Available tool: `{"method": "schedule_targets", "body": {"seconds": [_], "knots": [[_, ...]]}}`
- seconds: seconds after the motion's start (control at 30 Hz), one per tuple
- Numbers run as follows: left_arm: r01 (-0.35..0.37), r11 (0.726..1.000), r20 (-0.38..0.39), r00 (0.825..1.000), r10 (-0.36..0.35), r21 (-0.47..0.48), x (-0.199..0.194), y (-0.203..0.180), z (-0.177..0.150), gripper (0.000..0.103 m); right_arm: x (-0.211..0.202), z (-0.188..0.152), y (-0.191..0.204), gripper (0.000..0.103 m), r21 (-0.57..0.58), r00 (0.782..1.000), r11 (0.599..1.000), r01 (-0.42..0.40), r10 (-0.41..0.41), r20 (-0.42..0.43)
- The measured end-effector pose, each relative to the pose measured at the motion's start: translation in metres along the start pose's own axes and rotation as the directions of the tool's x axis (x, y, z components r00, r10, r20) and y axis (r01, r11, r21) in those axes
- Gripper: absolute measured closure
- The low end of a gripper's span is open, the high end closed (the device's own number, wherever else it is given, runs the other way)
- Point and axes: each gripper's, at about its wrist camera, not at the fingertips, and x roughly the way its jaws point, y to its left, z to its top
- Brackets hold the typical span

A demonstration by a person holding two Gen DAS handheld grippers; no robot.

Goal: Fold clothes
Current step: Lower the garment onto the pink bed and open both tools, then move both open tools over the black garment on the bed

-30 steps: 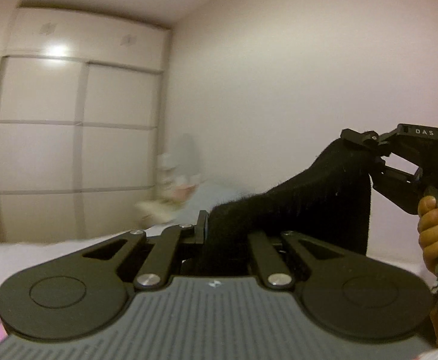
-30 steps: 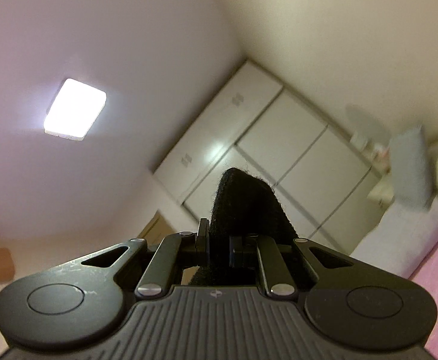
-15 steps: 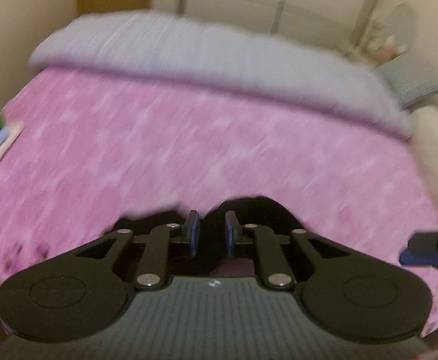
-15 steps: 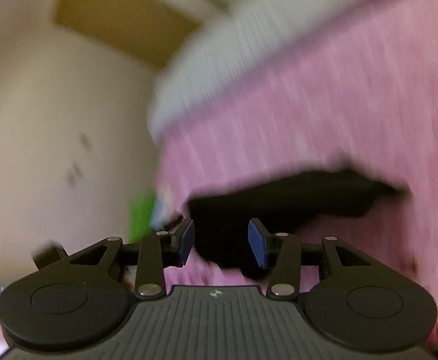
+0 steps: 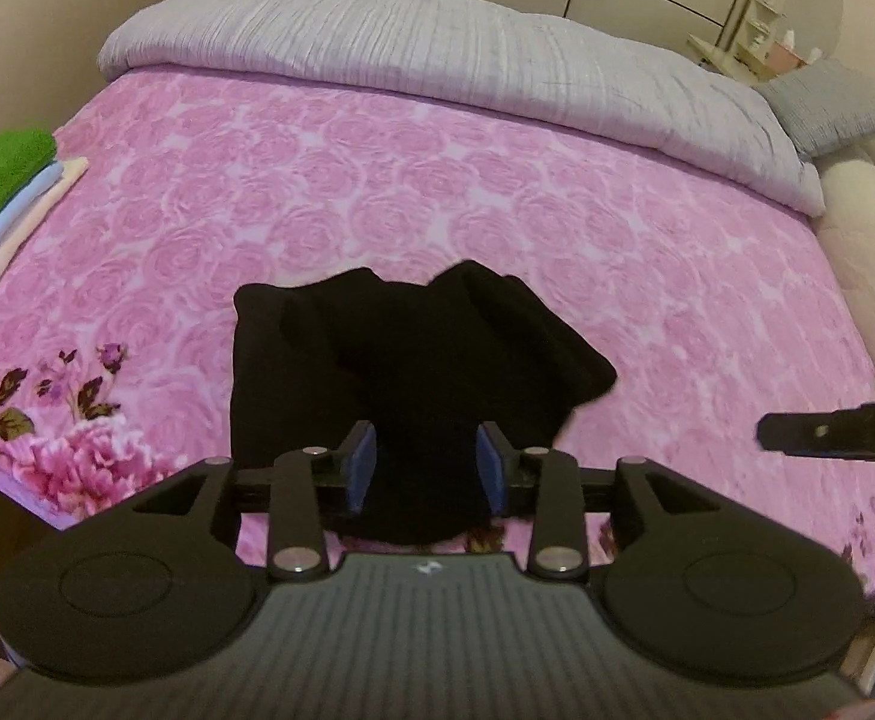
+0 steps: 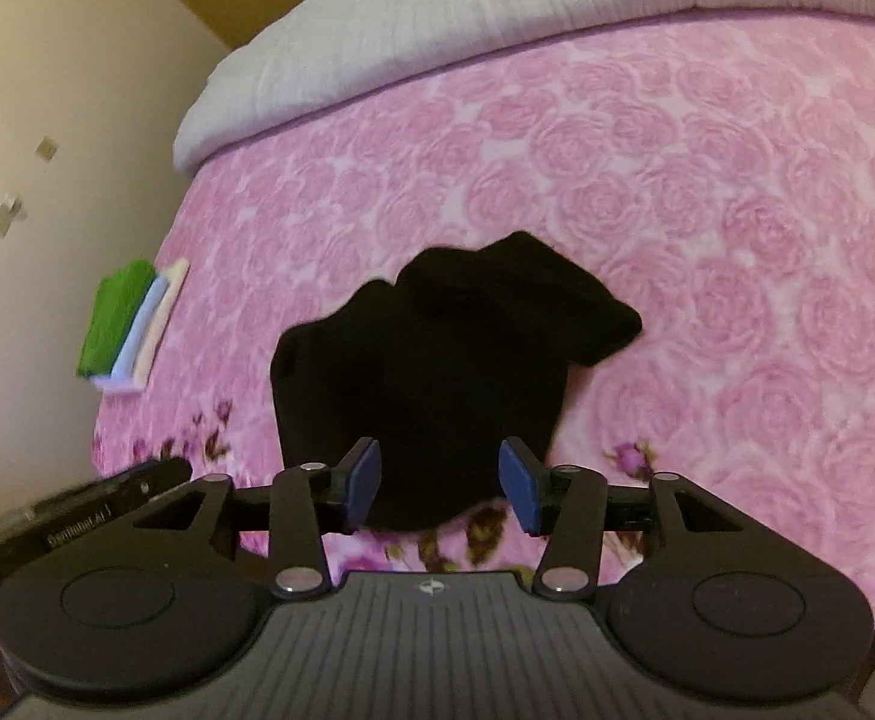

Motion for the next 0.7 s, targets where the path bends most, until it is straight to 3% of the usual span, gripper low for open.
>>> {"method": "schedule_targets", "body": {"seconds": [0.33, 0.7], "knots": [[-0.053, 0.998, -0.006, 0.999, 0.053, 0.023, -0.056, -0.026, -0.060, 0.065, -0.030, -0.067, -0.001, 0.050, -0.064, 0.998, 0.998, -0.007, 0.003, -0.059], [-0.123, 0.992, 0.030, 0.992, 0.123, 0.014, -0.089, -0.025, -0.082, 0.059, -0.043, -0.099, 0.015, 0.044, -0.125, 0.998, 0.992, 0.027, -0.033, -0.047]]}}
